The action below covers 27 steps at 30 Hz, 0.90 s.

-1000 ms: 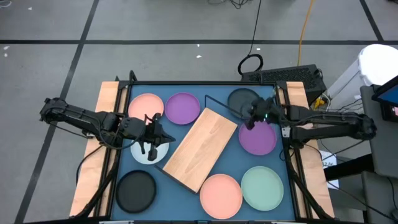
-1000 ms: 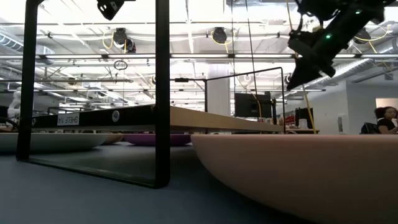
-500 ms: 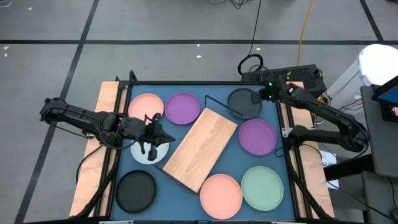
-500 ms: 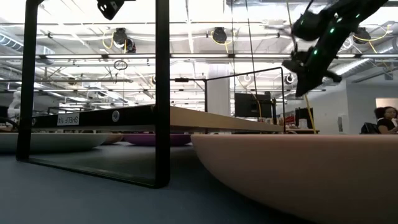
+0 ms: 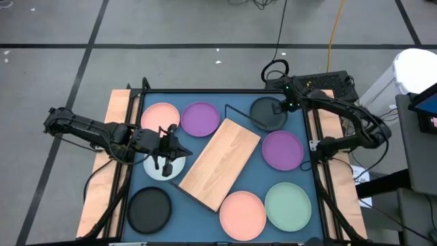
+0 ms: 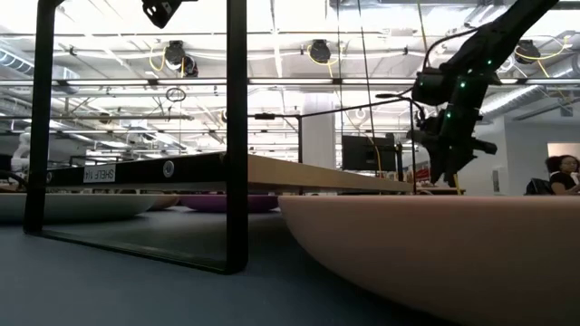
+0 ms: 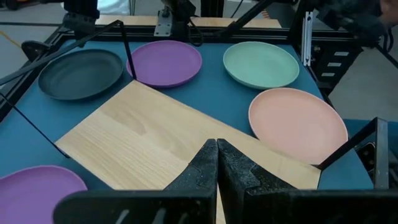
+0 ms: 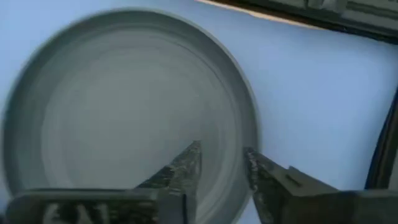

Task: Place and stack plates onto a shelf
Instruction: Put the top black plate on the shelf

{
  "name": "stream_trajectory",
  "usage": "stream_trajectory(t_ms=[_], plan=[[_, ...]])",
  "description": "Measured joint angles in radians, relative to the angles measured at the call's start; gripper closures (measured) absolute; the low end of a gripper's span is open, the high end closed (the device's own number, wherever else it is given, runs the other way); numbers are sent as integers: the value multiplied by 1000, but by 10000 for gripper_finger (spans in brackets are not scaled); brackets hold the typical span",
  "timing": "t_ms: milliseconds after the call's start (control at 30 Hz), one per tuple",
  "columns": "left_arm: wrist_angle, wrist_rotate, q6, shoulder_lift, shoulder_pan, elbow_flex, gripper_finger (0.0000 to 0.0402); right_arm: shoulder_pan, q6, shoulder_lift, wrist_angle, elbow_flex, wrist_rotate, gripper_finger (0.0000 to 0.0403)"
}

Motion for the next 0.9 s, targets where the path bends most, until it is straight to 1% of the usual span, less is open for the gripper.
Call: stream_trajectory(t_ms=[167,300,367,633,900], plan=[[0,0,0,0,0,0,398,-16,-5,19,1,0,4,239],[0,0,0,0,0,0,398,-26,-5,19,-5,0,33,223],[0,0,0,0,0,0,398,-29,-6,19,-6,-5,51,224],[0,0,-4,0,0,0,398,-29,-6,19,-3,-57,50,243],[0,0,-7,0,0,0,398,-28,-5,19,38,-91,49,256]])
